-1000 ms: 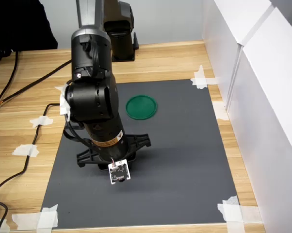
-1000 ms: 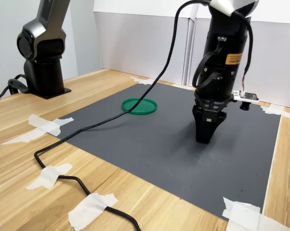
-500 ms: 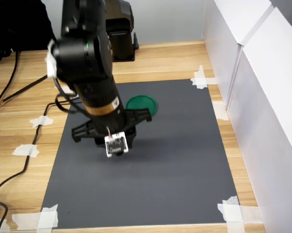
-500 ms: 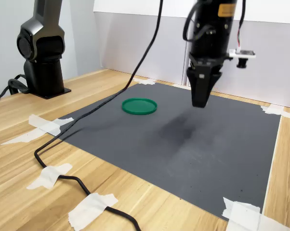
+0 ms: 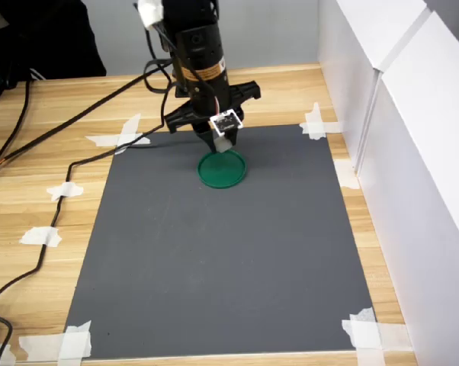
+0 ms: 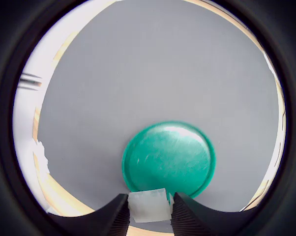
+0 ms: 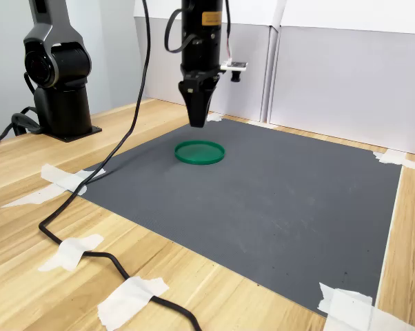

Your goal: Grasp a white terminal and put it on the green lid.

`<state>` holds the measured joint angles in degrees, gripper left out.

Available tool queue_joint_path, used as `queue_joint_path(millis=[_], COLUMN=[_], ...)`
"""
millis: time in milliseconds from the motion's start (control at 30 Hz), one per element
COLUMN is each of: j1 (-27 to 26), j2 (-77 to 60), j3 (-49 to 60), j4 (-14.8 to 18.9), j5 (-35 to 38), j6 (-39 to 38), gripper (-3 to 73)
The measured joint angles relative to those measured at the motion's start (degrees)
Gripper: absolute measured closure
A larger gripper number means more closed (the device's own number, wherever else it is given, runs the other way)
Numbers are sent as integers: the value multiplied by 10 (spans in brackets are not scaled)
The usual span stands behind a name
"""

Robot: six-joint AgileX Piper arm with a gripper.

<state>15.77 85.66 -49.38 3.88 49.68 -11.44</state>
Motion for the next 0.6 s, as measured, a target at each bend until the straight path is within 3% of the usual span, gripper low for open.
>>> queue_joint_path(millis=[200,600], j1=[2,2], j2=[-4,-4], j3=[55,56], j4=[-45,-44], j5=[-71,-119], j6=[25,12], gripper=[372,372])
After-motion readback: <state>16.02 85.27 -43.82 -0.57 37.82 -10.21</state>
